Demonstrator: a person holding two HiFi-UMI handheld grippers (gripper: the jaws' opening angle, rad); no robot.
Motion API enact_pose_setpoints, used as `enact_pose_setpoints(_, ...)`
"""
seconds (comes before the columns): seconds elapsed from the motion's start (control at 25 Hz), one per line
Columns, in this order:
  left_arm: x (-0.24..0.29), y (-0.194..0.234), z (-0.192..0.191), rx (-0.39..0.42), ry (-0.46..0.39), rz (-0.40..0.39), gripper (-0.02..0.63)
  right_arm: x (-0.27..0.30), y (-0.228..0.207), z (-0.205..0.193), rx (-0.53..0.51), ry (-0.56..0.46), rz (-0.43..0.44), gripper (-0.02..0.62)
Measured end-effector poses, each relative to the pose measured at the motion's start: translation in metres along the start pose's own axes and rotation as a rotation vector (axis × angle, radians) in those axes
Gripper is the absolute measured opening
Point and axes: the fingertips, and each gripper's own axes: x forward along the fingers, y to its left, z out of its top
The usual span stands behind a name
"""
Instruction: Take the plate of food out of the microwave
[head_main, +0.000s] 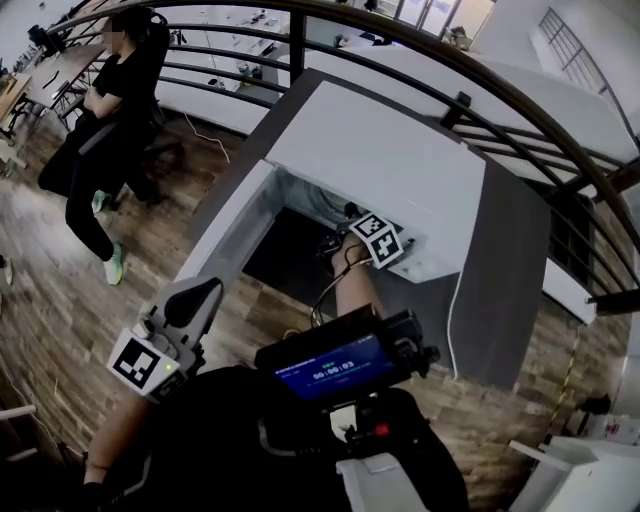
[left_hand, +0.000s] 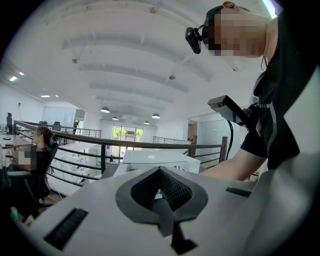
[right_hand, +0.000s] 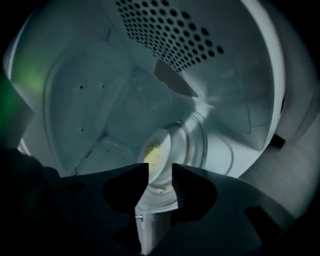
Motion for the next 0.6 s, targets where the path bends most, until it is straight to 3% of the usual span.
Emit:
enact_pose_setpoints(0.2, -0.004, 0.003, -0.006, -0.003, 0.011, 0.023, 0.003, 0.006, -0.001, -0.003, 0.024, -0.035, 0.008, 0.125)
enact_pose_setpoints(0.36, -0.007, 0.006, -0.010, 0.001, 0.008, 0.041, 0.003, 0.010, 0.005, -0.009, 0.146, -0.062, 0.027, 0.125)
enact_pose_setpoints(0.56, -0.006, 0.004, -0.013, 0.027, 0.033, 0.046, 0.003, 0.017, -0.010, -0.011, 0.342, -0.102, -0.067, 0.118)
enact_pose_setpoints(0.6, -0.008, 0.003, -0.014, 0.036, 0.035, 0.045, 0.003, 0.017, -0.016, -0.013, 0.378, -0.111, -0.100, 0.078)
